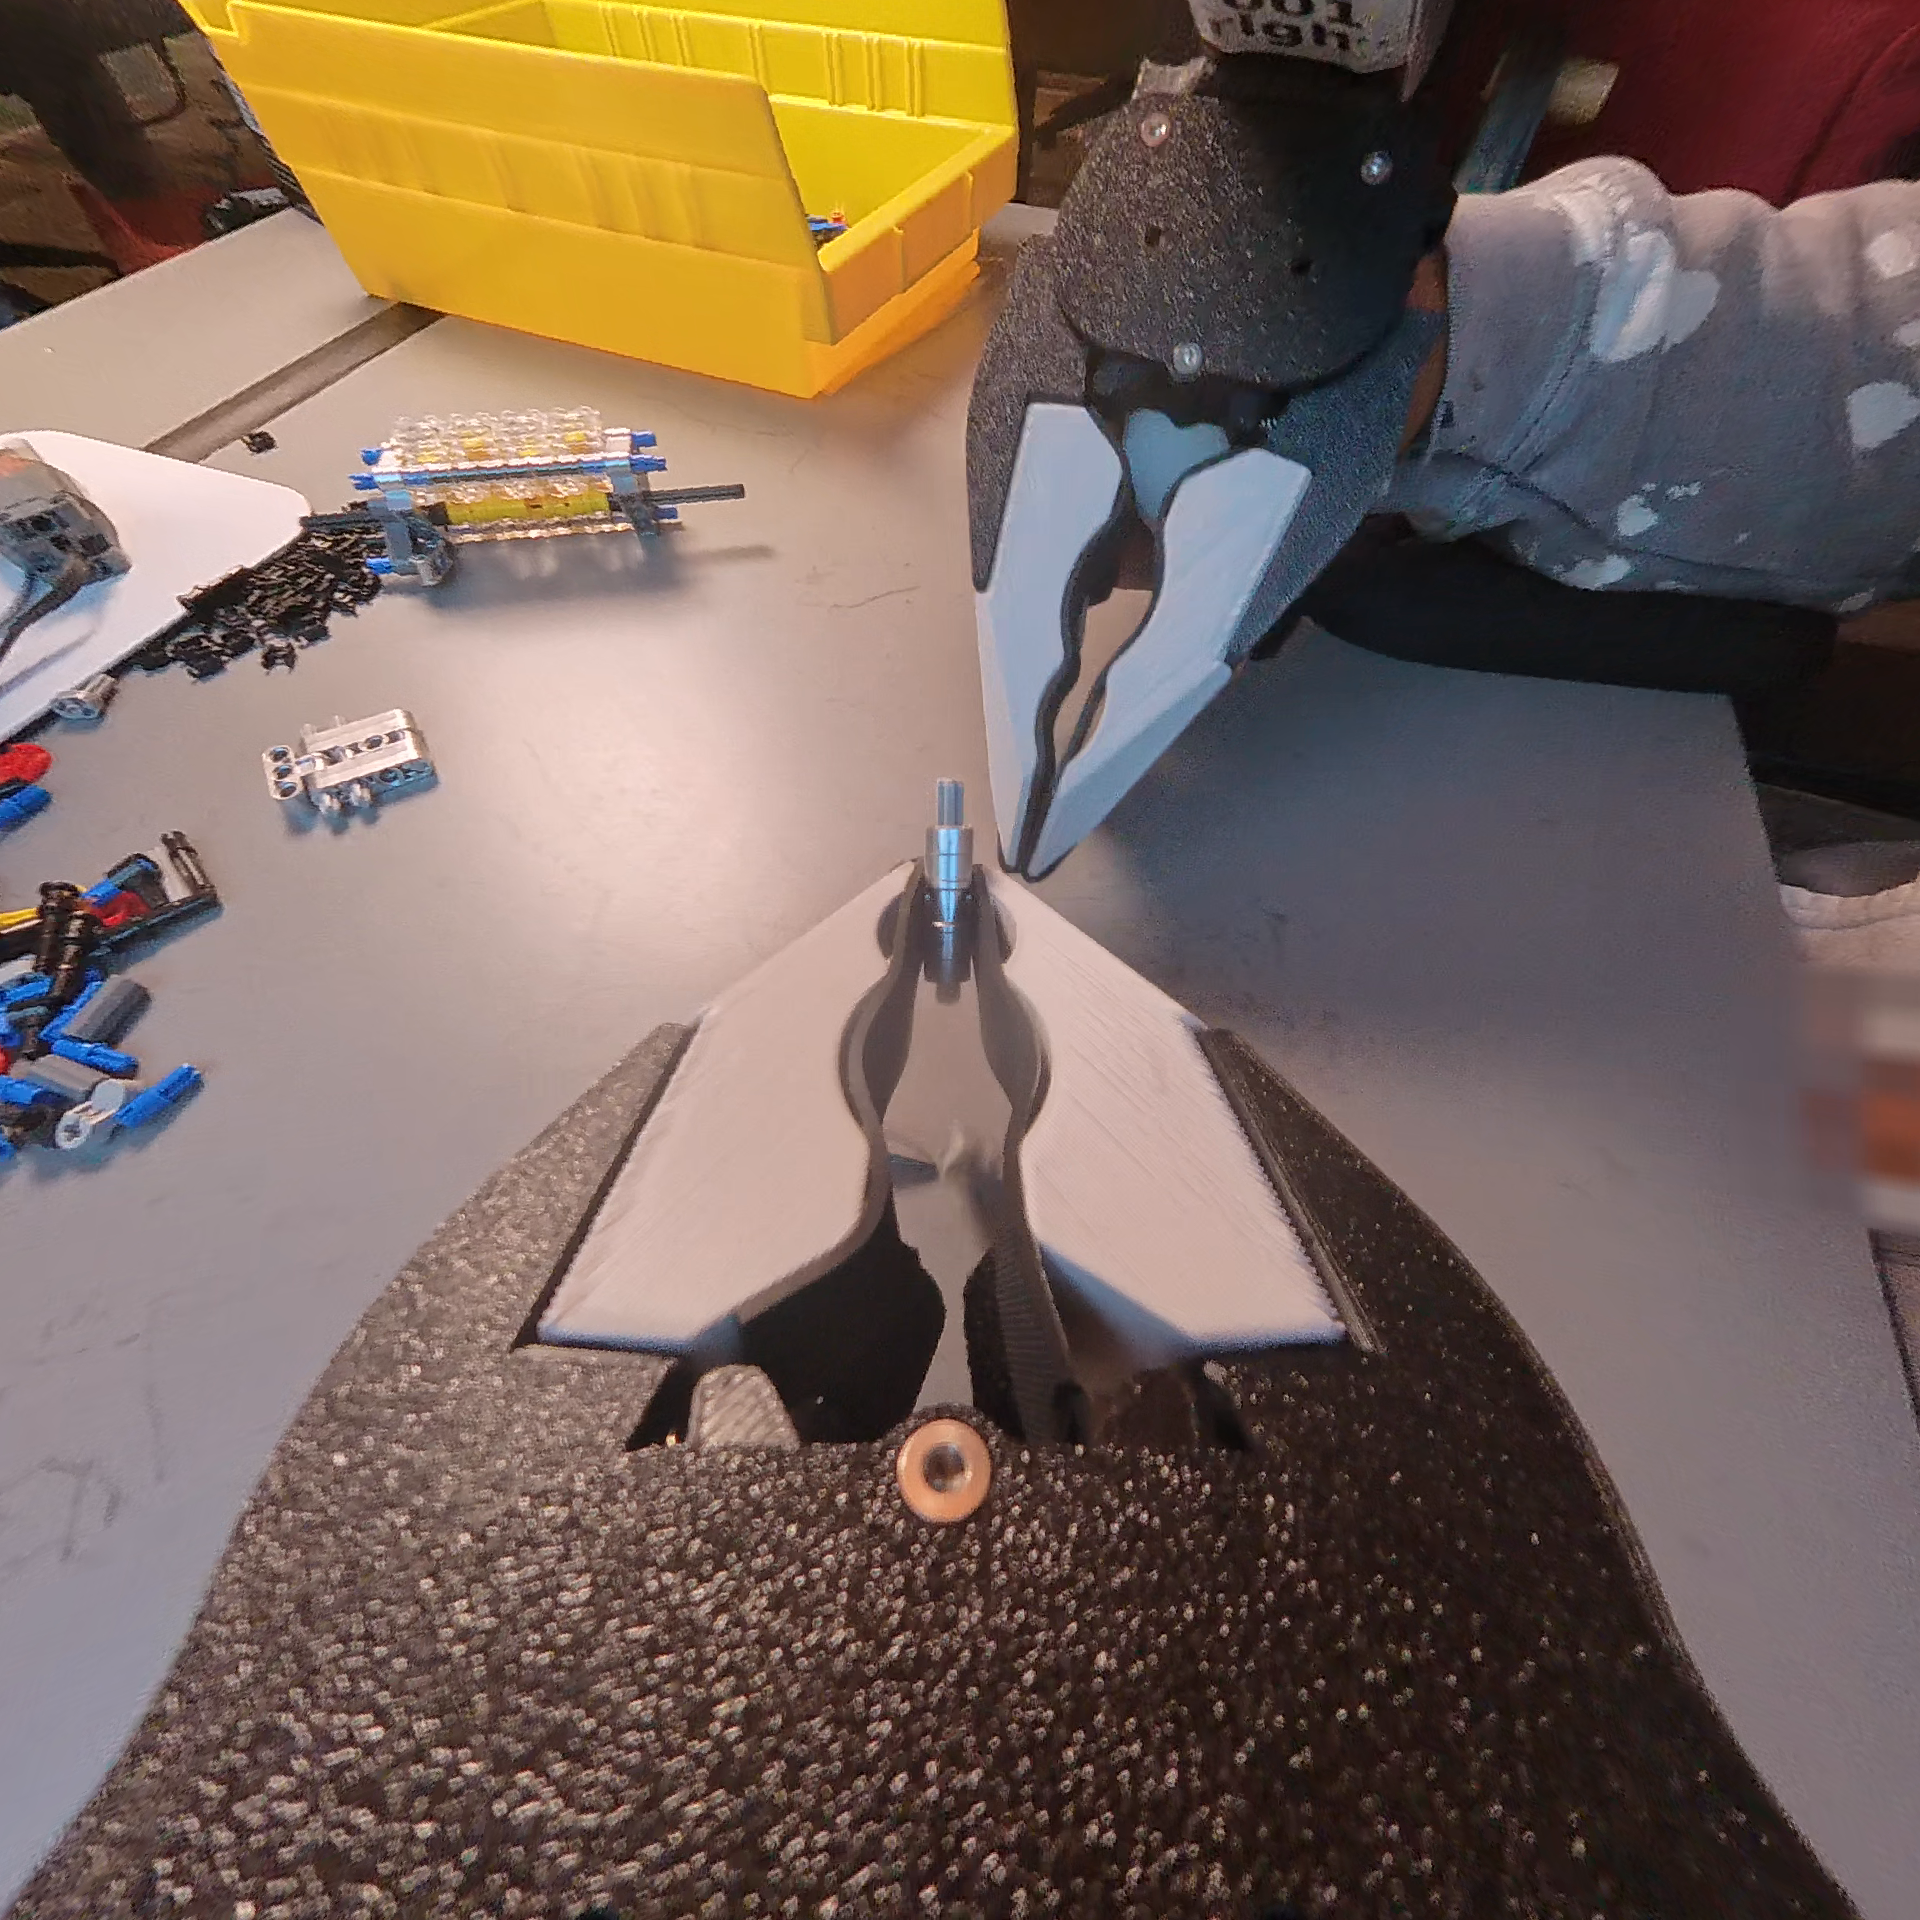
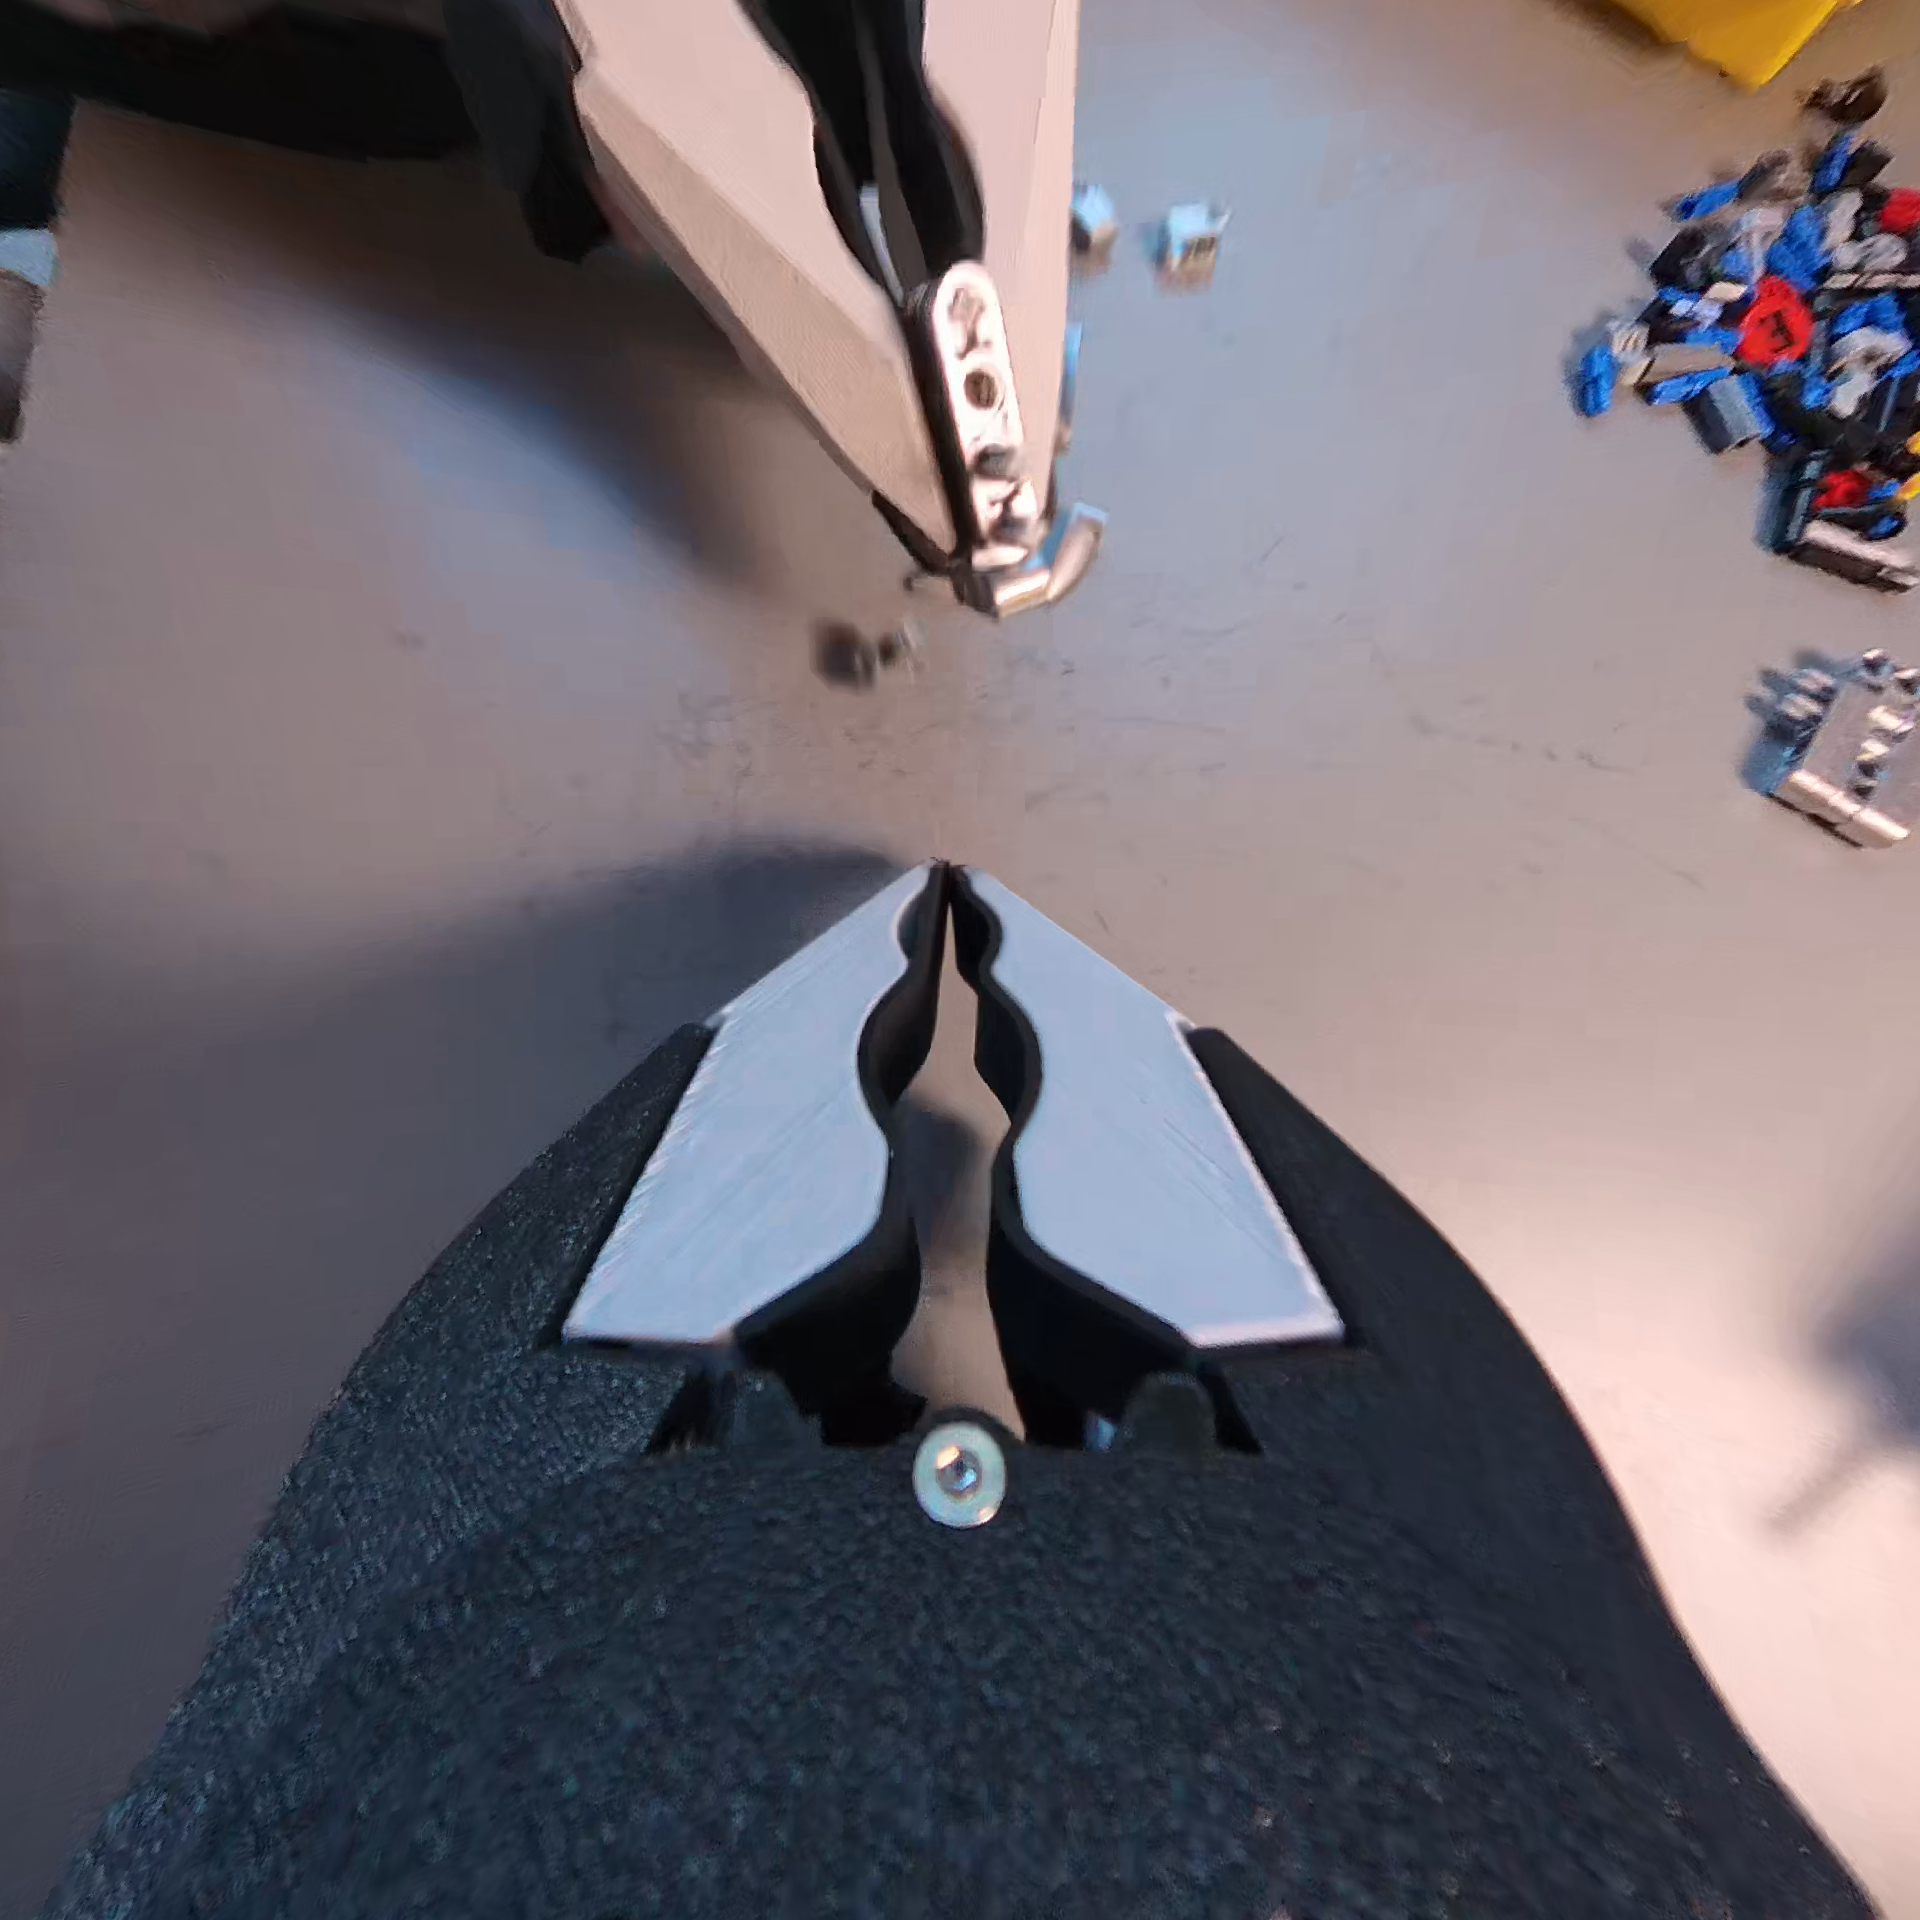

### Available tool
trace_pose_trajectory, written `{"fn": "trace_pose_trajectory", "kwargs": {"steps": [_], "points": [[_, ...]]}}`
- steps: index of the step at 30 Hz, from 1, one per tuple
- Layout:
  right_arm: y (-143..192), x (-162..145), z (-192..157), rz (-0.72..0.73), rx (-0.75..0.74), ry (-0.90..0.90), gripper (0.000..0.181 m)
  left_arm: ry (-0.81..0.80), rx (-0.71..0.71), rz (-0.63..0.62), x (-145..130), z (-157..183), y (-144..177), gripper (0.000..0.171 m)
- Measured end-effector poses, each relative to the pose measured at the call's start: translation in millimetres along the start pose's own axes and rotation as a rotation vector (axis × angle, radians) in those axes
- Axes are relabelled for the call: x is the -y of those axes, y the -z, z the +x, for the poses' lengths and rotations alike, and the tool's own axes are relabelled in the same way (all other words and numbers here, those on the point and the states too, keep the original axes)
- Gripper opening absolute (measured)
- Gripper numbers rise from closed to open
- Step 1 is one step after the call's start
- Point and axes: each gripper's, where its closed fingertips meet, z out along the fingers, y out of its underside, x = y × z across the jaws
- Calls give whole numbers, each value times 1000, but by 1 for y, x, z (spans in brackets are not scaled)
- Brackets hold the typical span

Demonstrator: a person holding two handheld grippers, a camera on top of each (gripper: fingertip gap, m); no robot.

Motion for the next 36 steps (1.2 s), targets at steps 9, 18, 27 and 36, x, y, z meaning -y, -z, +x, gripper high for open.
{"fn": "trace_pose_trajectory", "kwargs": {"steps": [9,18,27,36], "points": [[8,16,-3,103,34,-10,6,151,-38,82,11,-15,12,5],[-25,40,-38,110,120,-2,17,269,66,358,51,-72,69,5],[-89,96,-86,63,144,74,34,249,145,329,38,-89,71,5],[-122,110,-96,-1,292,247,41,261,160,326,34,-96,76,5]]}}
